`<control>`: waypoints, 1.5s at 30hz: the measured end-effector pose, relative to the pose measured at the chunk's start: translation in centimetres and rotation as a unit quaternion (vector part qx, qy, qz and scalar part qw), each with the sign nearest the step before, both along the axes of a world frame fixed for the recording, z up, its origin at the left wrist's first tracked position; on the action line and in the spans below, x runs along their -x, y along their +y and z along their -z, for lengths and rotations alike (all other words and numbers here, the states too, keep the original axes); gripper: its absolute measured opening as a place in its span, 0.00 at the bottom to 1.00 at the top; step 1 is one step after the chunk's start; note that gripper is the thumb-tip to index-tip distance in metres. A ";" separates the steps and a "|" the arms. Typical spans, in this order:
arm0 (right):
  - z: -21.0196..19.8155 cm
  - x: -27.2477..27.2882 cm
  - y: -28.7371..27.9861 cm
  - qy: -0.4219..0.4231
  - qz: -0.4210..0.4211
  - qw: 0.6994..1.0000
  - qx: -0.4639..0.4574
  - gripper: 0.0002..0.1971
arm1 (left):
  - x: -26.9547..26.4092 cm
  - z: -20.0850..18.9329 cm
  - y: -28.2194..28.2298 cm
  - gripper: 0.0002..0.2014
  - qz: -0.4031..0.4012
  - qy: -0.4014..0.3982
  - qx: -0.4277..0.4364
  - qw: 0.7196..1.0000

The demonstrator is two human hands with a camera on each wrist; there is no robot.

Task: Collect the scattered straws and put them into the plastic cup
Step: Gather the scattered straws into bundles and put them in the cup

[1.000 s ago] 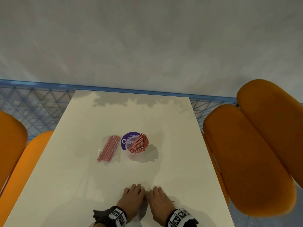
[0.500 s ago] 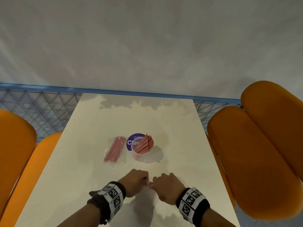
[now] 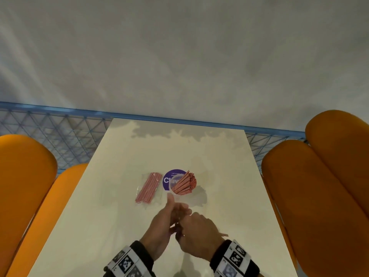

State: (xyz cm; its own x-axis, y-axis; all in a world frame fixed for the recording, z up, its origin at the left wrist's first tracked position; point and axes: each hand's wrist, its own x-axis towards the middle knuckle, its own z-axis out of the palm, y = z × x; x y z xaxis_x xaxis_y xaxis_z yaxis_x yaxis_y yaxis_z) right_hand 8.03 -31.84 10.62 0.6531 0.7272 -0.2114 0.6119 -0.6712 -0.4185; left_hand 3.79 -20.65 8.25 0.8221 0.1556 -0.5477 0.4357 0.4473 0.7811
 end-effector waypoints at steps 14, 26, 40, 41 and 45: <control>-4.9 1.6 2.7 0.376 0.208 0.690 -0.582 0.32 | 1.9 -4.3 0.7 0.35 -0.069 -0.058 0.383 0.919; -1.6 -1.4 0.3 0.134 0.224 0.918 -0.298 0.18 | 1.4 -1.0 3.6 0.28 0.263 -0.025 -0.366 0.892; -0.2 -12.1 3.2 -0.107 0.102 0.986 0.080 0.11 | -8.4 3.9 9.5 0.28 0.229 -0.053 -0.530 0.815; 0.6 -13.1 4.0 -0.134 0.086 0.978 0.137 0.11 | -9.2 4.7 9.7 0.38 0.226 -0.037 -0.546 0.806; 3.3 -14.4 6.4 -0.158 0.056 0.965 0.202 0.16 | -11.6 7.0 8.2 0.57 0.289 -0.007 -0.556 0.780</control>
State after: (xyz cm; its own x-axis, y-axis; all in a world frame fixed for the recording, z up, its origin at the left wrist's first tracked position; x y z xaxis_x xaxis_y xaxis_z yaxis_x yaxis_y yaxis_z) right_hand 22.46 -25.42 7.33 0.8008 0.5482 -0.2411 0.5803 -0.8098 0.0862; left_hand 15.43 -12.40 1.23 0.9353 0.1304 -0.3291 0.3026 -0.7767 0.5524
